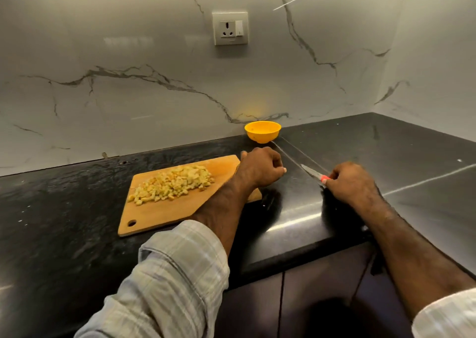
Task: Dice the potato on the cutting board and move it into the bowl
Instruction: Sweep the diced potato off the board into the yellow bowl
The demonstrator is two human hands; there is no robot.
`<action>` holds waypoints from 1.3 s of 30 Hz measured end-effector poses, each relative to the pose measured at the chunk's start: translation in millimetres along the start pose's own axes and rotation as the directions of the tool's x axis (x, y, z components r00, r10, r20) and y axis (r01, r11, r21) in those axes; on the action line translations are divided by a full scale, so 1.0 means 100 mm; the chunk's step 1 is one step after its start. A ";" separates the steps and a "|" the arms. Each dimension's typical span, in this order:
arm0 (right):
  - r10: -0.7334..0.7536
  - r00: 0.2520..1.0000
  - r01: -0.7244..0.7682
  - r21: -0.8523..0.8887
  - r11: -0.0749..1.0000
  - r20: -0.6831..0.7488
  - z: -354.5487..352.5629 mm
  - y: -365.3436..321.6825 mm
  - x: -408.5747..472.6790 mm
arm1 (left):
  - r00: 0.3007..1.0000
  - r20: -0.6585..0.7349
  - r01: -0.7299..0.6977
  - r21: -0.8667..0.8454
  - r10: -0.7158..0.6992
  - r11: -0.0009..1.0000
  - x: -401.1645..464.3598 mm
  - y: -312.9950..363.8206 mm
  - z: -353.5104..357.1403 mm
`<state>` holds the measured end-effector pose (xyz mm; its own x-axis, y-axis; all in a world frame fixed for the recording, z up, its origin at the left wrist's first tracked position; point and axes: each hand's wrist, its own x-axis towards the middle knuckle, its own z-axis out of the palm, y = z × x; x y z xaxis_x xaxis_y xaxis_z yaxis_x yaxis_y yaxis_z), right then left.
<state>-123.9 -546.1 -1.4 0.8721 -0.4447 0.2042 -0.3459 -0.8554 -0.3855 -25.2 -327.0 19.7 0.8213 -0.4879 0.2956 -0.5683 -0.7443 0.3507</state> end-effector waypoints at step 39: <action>-0.226 0.970 0.227 -0.004 0.974 0.096 0.78 -1.25 2.02 | 0.962 -0.007 0.273 0.065 -0.273 0.960 1.72 -1.13 0.12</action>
<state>122.6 -508.5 18.3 0.9567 -0.2128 0.1988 -0.1403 -0.9350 -0.3257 180.9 -331.9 20.6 0.9450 -0.2629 0.1944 -0.3180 -0.8774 0.3592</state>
